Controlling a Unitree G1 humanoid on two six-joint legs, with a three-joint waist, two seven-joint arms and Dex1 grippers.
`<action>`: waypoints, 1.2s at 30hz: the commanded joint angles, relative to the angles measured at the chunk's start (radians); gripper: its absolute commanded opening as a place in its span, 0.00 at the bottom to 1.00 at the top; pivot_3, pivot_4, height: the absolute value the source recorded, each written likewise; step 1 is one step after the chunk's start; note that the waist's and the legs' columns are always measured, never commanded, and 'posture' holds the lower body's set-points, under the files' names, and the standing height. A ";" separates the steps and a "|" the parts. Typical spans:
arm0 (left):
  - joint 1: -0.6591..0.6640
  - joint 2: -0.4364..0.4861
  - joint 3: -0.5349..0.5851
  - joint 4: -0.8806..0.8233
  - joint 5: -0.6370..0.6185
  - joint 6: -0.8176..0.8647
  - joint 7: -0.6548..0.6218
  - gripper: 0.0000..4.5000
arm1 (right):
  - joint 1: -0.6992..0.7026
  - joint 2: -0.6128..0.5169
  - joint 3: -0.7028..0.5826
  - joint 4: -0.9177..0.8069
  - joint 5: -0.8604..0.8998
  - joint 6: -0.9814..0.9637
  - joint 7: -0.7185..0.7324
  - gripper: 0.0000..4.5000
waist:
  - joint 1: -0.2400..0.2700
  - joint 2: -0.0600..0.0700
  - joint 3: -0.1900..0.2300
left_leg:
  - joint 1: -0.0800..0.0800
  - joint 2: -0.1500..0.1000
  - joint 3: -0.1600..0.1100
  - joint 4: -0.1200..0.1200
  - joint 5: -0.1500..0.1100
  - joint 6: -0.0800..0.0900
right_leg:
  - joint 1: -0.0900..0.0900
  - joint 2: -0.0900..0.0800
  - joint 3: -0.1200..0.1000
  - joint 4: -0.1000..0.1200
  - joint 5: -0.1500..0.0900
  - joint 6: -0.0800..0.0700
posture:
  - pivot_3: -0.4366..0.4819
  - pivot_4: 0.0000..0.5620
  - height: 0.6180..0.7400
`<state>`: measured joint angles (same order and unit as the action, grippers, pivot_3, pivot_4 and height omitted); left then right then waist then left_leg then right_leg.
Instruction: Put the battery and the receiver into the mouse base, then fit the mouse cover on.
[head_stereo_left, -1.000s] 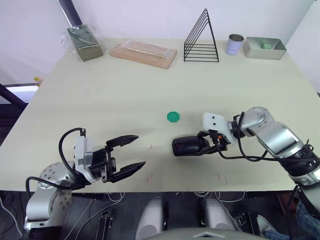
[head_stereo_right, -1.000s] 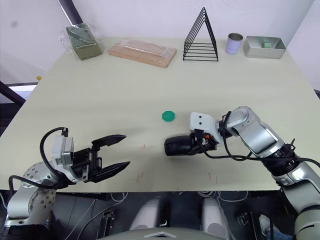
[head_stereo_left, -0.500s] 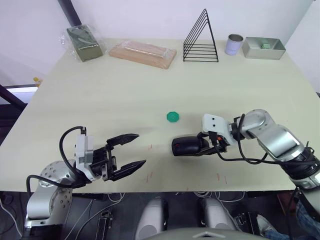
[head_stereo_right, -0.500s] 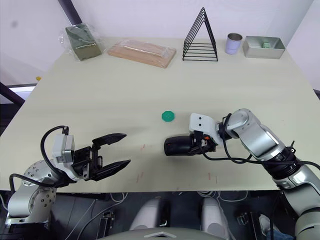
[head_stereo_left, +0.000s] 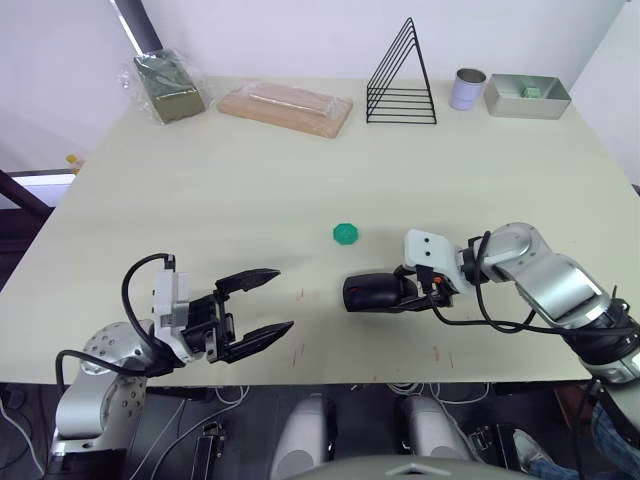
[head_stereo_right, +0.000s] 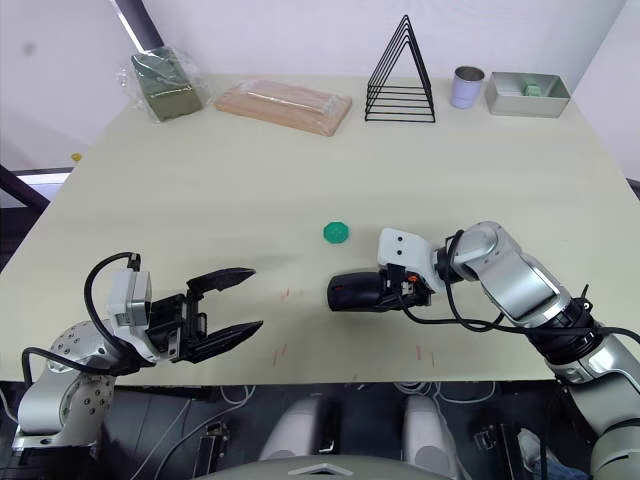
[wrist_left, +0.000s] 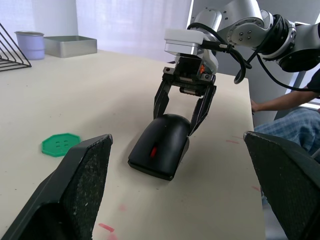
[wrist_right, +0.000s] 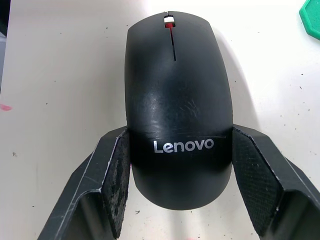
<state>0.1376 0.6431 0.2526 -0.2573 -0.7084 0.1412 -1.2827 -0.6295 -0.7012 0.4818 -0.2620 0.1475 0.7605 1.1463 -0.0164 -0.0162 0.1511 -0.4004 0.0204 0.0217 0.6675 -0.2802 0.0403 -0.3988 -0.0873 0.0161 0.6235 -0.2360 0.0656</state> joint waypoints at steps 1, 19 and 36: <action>0.007 0.002 0.005 -0.027 -0.001 -0.015 -0.003 1.00 | 0.013 0.000 -0.003 -0.016 0.006 0.011 -0.006 0.68 | 0.000 0.000 0.000 | 0.000 0.000 0.000 0.000 0.000 0.000 | 0.000 0.000 0.000 0.000 0.000 0.000 | 0.48 0.27 1.00; 0.013 0.002 0.009 0.007 0.002 -0.037 -0.026 1.00 | 0.005 0.008 -0.080 -0.034 0.066 0.022 -0.020 0.99 | 0.001 0.000 0.000 | -0.001 0.000 0.000 0.000 0.000 0.000 | 0.000 0.000 0.000 0.000 0.000 0.000 | 0.48 0.27 1.00; 0.012 0.004 0.018 0.033 -0.001 -0.046 -0.051 1.00 | 0.266 0.065 -0.319 -0.018 0.231 -0.073 -0.110 0.99 | 0.002 0.000 0.000 | -0.001 0.000 -0.001 -0.001 0.000 0.000 | 0.000 -0.001 -0.001 -0.002 0.000 0.000 | 0.48 0.27 1.00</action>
<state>0.1489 0.6429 0.2540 -0.2179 -0.7030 0.1106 -1.3266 -0.3761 -0.6418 0.2121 -0.2567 0.3519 0.7262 1.0471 -0.0144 -0.0159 0.1513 -0.4017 0.0203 0.0212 0.6663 -0.2802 0.0403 -0.3993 -0.0882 0.0156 0.6220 -0.2362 0.0653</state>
